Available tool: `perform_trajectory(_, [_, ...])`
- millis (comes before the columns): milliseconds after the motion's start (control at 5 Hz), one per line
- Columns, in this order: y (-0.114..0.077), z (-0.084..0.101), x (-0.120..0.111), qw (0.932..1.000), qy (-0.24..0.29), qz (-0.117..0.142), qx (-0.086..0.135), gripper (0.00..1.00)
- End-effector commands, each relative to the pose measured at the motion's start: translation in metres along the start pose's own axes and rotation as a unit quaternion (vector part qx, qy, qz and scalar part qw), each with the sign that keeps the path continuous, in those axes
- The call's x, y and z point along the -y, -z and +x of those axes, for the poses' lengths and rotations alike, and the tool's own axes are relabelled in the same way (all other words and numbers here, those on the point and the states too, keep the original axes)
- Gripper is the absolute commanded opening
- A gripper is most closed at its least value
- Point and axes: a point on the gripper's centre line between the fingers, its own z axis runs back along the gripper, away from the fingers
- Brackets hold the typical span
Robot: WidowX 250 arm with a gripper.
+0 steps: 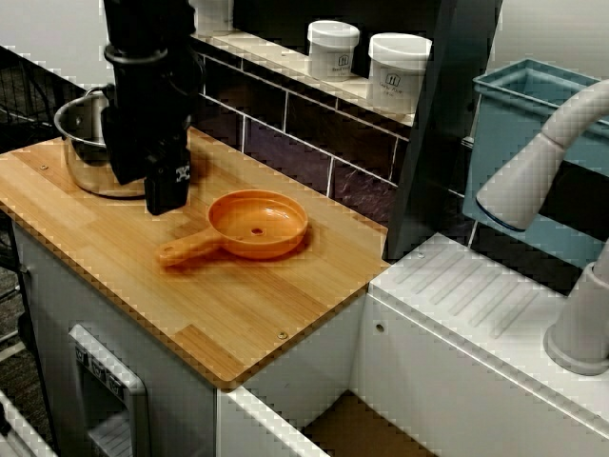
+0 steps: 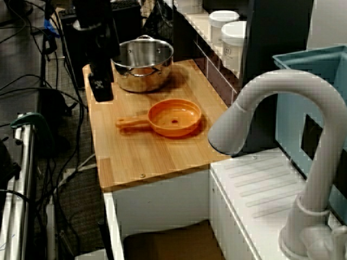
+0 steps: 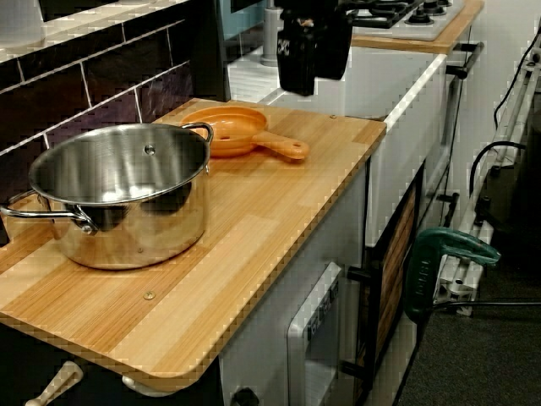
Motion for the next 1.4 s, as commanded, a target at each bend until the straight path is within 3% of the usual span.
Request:
perform_trajectory(0, [0.024, 0.03, -0.012, 1.0, 0.002, -0.005, -0.005, 1.0])
perform_trajectory(400, [0.035, 0.033, -0.011, 1.0, 0.005, -0.001, -0.002, 1.0])
perform_trajectory(1000, [0.029, 0.033, 0.002, 0.9998, 0.002, -0.003, 0.019, 1.0])
perform_trajectory(1200, [0.038, 0.033, 0.008, 0.9999, 0.003, 0.0, 0.014, 1.0])
